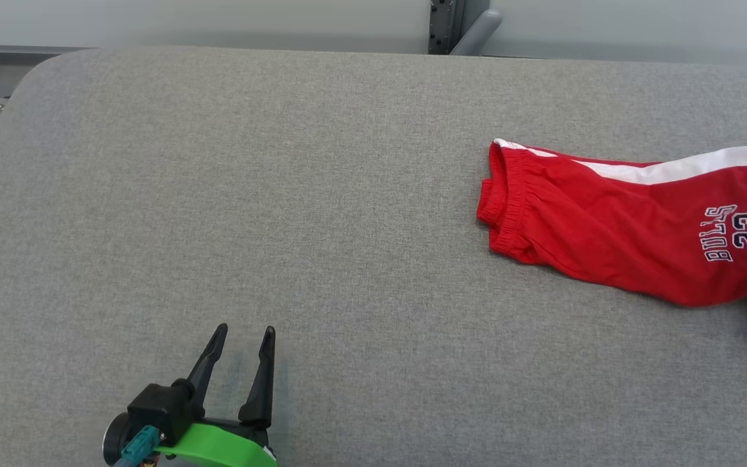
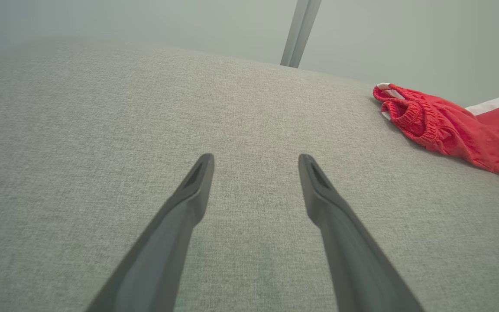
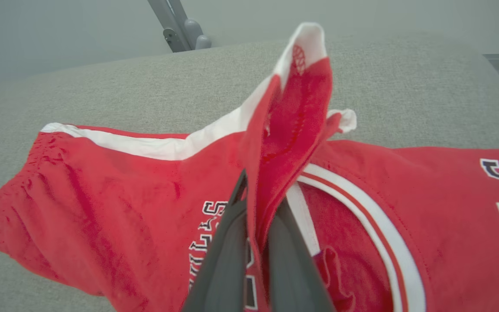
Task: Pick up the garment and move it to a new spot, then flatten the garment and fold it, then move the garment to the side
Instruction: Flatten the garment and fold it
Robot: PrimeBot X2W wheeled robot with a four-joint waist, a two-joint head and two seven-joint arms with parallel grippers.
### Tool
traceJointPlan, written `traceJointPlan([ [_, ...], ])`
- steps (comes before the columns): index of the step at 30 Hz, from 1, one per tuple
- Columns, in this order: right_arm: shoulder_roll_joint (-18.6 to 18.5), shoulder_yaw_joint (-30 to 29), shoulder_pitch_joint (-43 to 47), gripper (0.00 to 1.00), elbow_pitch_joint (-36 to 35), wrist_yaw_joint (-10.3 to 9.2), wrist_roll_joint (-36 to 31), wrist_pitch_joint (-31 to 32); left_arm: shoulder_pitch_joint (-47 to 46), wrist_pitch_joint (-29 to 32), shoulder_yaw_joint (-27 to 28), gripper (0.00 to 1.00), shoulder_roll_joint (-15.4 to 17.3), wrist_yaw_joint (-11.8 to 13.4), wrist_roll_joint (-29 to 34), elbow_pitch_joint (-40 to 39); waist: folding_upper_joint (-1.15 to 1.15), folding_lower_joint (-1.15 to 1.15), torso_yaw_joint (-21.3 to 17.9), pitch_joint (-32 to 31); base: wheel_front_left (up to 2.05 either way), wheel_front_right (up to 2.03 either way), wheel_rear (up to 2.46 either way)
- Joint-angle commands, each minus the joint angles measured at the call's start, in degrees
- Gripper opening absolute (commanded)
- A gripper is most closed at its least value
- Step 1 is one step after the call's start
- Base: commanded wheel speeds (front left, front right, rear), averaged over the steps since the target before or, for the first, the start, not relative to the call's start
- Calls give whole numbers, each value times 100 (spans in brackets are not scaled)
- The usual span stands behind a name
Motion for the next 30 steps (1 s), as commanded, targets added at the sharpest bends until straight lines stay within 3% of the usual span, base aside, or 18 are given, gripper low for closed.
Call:
traceJointPlan([
  [1, 91, -3, -94, 0, -46, 2, -63, -42, 81, -15, -9, 100, -33, -19, -9, 21, 28, 0, -29, -33, 0, 0, 0],
  [5, 512, 55, -294, 0, -359, 2, -230, -36, 74, -15, -38, 100, -72, -37, -49, 62, 28, 0, -25, -17, 0, 0, 0],
  [10, 1438, 62, -637, 0, -460, 2, -416, 5, -68, -15, -120, 100, -107, -42, -39, 117, 28, 0, -79, 112, 0, 0, 0],
  [16, 2701, 136, -1110, 0, 323, 2, -710, 205, -327, -15, -289, 100, -135, -48, 4, 263, 28, 0, -31, 350, 0, 0, 0],
  [20, 3210, 229, -1263, 0, 828, 2, -903, 308, -459, -15, -372, 100, -108, -47, -65, 315, 28, 0, 61, 451, 0, 0, 0],
  [21, 3298, 231, -1267, 24, 893, 2, -917, 322, -471, -15, -366, 100, -94, -47, -77, 330, 28, 0, 70, 461, 0, 0, 0],
  [22, 3360, 243, -1265, 73, 936, 2, -949, 331, -481, -15, -358, 100, -81, -48, -76, 341, 28, 0, 77, 469, 0, 0, 0],
  [23, 3394, 251, -1263, 100, 965, 2, -968, 320, -480, -15, -342, 100, -70, -48, -88, 344, 28, 0, 79, 473, 0, 0, 0],
  [26, 3429, 293, -1259, 100, 830, 2, -1067, 205, -411, -15, -283, 100, -45, -48, -120, 380, 28, 0, 40, 461, 0, 0, 0],
  [30, 3114, 286, -1093, 100, 114, 1, -1218, -192, -242, -15, -180, 100, -10, -49, -204, 408, 28, 0, -105, 320, 0, 0, 0],
])
